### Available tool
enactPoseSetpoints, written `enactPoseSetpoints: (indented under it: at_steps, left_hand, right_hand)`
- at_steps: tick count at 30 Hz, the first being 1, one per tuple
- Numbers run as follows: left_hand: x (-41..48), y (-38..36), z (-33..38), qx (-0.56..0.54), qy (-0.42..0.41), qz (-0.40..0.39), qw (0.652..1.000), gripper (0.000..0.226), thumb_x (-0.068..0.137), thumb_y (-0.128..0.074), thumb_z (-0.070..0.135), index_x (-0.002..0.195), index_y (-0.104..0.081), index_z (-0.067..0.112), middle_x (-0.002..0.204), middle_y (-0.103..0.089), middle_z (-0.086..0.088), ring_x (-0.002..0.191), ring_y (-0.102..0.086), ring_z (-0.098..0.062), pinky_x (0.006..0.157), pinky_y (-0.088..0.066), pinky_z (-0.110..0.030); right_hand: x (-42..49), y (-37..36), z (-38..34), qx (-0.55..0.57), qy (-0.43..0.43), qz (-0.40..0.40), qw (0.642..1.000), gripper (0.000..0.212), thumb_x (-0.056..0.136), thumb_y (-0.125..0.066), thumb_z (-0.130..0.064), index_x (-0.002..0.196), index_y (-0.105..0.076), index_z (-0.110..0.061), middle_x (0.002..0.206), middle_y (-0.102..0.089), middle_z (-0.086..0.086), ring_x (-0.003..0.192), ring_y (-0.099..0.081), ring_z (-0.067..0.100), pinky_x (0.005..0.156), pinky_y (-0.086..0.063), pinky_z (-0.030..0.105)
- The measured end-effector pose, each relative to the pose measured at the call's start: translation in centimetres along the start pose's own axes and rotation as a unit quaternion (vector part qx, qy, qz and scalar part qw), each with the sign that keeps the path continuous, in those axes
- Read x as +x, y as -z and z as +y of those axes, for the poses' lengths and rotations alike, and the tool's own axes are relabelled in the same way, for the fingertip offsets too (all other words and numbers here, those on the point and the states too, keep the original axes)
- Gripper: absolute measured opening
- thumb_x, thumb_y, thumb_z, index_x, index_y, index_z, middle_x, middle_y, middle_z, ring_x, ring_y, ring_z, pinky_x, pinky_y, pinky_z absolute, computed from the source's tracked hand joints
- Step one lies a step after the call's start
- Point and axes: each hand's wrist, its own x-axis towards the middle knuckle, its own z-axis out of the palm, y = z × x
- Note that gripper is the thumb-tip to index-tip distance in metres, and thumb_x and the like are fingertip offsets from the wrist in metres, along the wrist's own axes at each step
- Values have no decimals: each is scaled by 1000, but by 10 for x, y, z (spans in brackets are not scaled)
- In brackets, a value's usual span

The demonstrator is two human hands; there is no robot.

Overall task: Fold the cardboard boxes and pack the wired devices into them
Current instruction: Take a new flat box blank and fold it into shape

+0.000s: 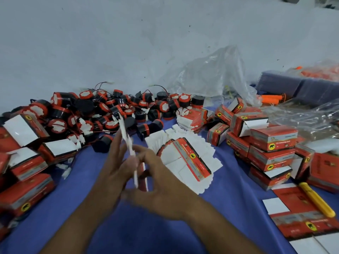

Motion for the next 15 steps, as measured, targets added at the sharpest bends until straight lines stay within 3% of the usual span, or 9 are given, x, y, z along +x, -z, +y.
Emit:
enactPoseSetpoints:
  at_steps: [2, 3, 4, 5, 6, 8, 10, 13, 15]
  left_hand:
    - [-15, 13, -5, -124, 92, -68, 986, 99, 42, -86, 69, 127, -62, 22, 118, -67, -10, 102, -66, -21, 89, -53, -41]
    - [-19, 16, -10, -224, 134, -99, 960, 61, 66, -86, 51, 117, -70, 21, 119, -67, -12, 104, -67, -19, 91, -54, -36]
    - [-21, 18, -12, -318, 224, -132, 912, 28, 88, -72, 17, 109, -72, 35, 110, -73, 3, 100, -67, -3, 89, -51, -19]
    - [-24, 21, -14, -304, 206, -150, 918, 75, 79, -66, -19, 92, -70, 55, 88, -71, 28, 83, -63, 15, 76, -47, -3]
    - [-28, 24, -17, -249, 220, -58, 941, 94, 72, -61, -31, 72, -66, 62, 64, -62, 37, 65, -57, 22, 62, -42, 3]
    - [-39, 33, -22, -332, 229, 28, 915, 70, 89, -60, -12, 72, -71, 55, 66, -66, 32, 59, -62, 14, 51, -45, -3]
    - [-45, 30, -31, -276, 176, 48, 944, 23, 89, -60, 36, 100, -77, 25, 92, -77, -3, 75, -75, -15, 54, -58, -25]
    - [-41, 27, -31, -281, 186, -15, 941, 82, 34, -97, 54, 101, -79, 10, 104, -73, -22, 87, -74, -33, 59, -60, -38]
    - [-36, 25, -26, -283, 175, -19, 943, 92, 29, -97, 58, 106, -78, 11, 114, -71, -20, 97, -72, -34, 68, -61, -40]
  right_hand:
    - [5, -2, 3, -21, 6, -62, 998, 57, 84, -81, -17, 120, -46, -44, 139, -38, -37, 128, -43, -10, 103, -43, 16]
    - [7, -3, 3, -4, -23, -69, 997, 63, 84, -82, -22, 125, -43, -47, 142, -39, -30, 130, -46, -1, 105, -47, 26]
    - [10, -6, 3, 18, -61, -64, 996, 68, 83, -83, -26, 129, -40, -51, 140, -46, -24, 124, -54, 5, 98, -54, 32]
    - [12, -10, 5, 29, -78, -56, 995, 71, 81, -85, -28, 126, -40, -59, 133, -51, -28, 115, -60, 2, 90, -57, 27]
    - [12, -13, 8, 17, -69, -42, 997, 73, 79, -86, -30, 118, -39, -70, 123, -50, -39, 110, -60, -7, 84, -55, 15]
    - [8, -15, 12, -11, -71, -38, 997, 81, 74, -89, -36, 107, -32, -83, 110, -44, -55, 107, -49, -26, 78, -43, -2]
    - [4, -14, 16, -12, -87, -33, 996, 83, 70, -90, -41, 106, -30, -85, 108, -43, -58, 107, -47, -29, 76, -41, -5]
    - [-1, -18, 25, -36, -99, -2, 994, 86, 62, -88, -58, 119, -28, -81, 120, -43, -51, 116, -47, -21, 88, -47, 8]
    - [1, -20, 28, -30, -116, 26, 992, 96, 56, -84, -71, 134, -27, -71, 130, -42, -42, 121, -47, -15, 93, -49, 13]
